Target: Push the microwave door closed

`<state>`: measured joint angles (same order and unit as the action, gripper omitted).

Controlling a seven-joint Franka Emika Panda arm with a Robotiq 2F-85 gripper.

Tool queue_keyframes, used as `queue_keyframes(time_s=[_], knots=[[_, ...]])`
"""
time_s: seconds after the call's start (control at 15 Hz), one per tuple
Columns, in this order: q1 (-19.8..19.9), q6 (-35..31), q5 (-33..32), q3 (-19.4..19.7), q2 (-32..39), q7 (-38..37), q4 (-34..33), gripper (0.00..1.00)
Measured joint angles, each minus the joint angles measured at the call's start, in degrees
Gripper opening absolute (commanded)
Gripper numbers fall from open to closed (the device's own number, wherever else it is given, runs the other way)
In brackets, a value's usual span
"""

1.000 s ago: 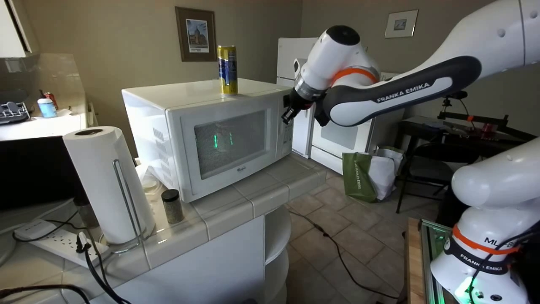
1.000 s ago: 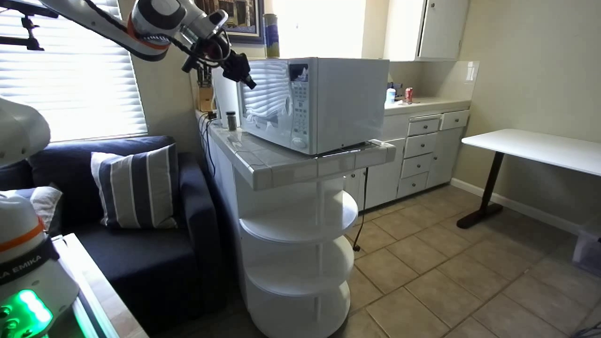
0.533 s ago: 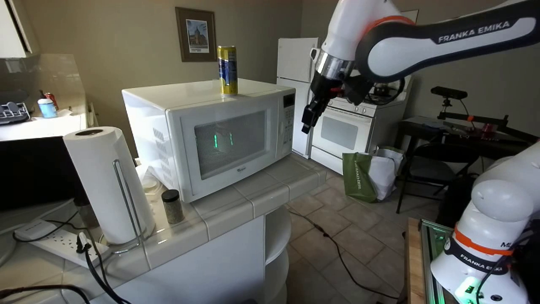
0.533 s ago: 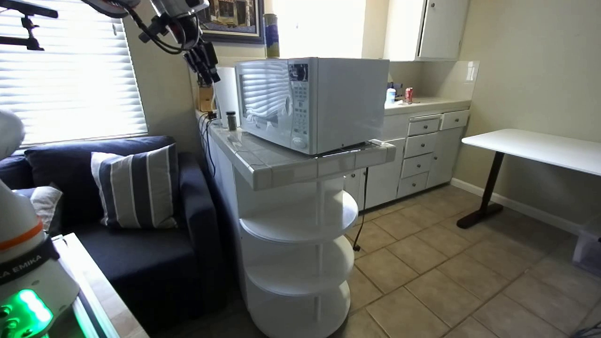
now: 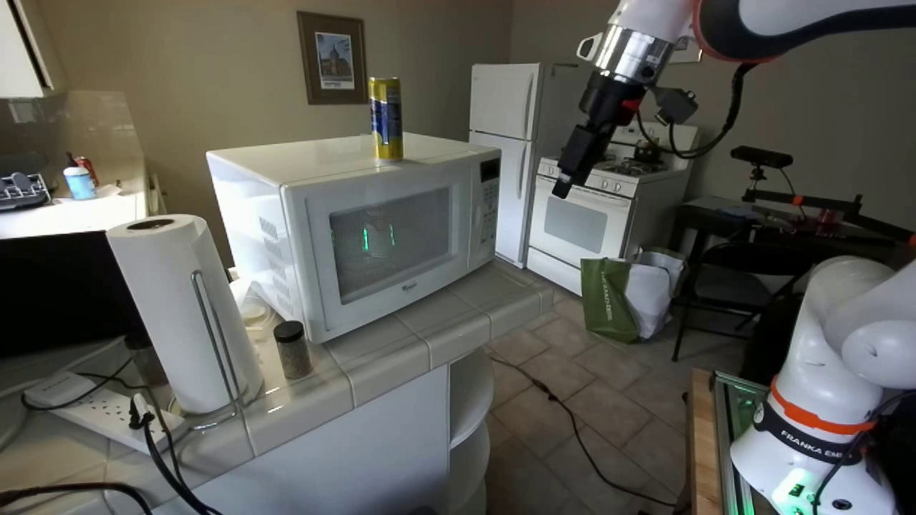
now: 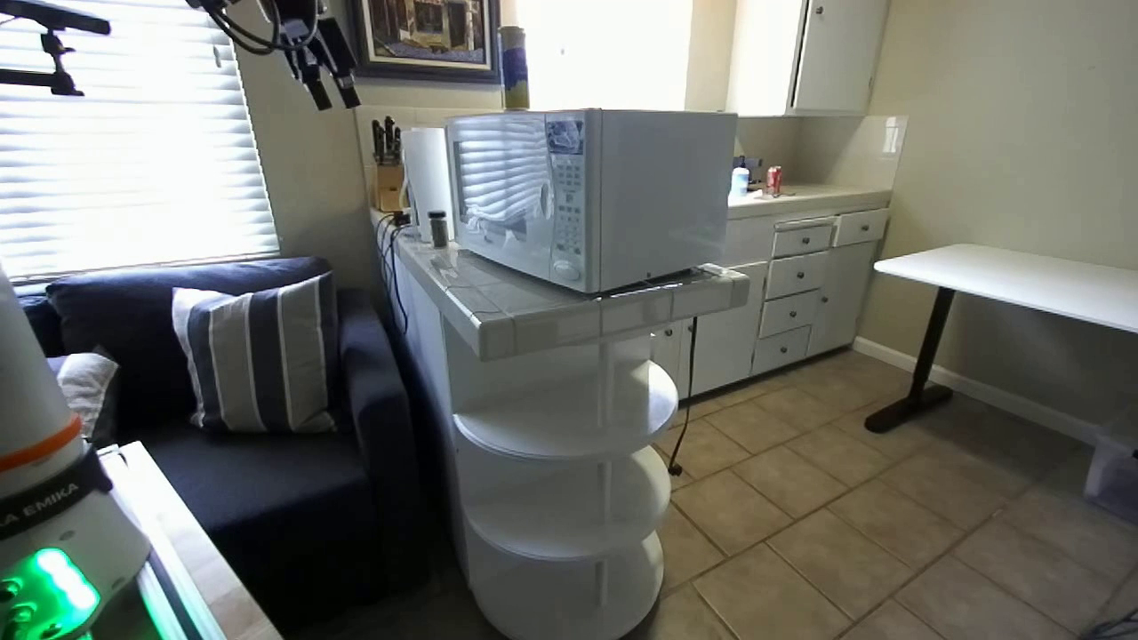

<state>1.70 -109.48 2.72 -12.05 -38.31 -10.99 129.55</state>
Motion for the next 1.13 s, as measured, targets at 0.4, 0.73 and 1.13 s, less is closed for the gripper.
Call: queue_keyframes(time_s=[0.4, 0.73, 1.13], knots=[[-1.3, 0.1, -0.1, 1.3, -4.1, -2.5, 0.6, 1.00], [-1.3, 0.1, -0.1, 1.3, -3.5, -2.5, 0.6, 1.00], [-1.3, 0.1, -0.1, 1.3, -3.5, -2.5, 0.5, 1.00]])
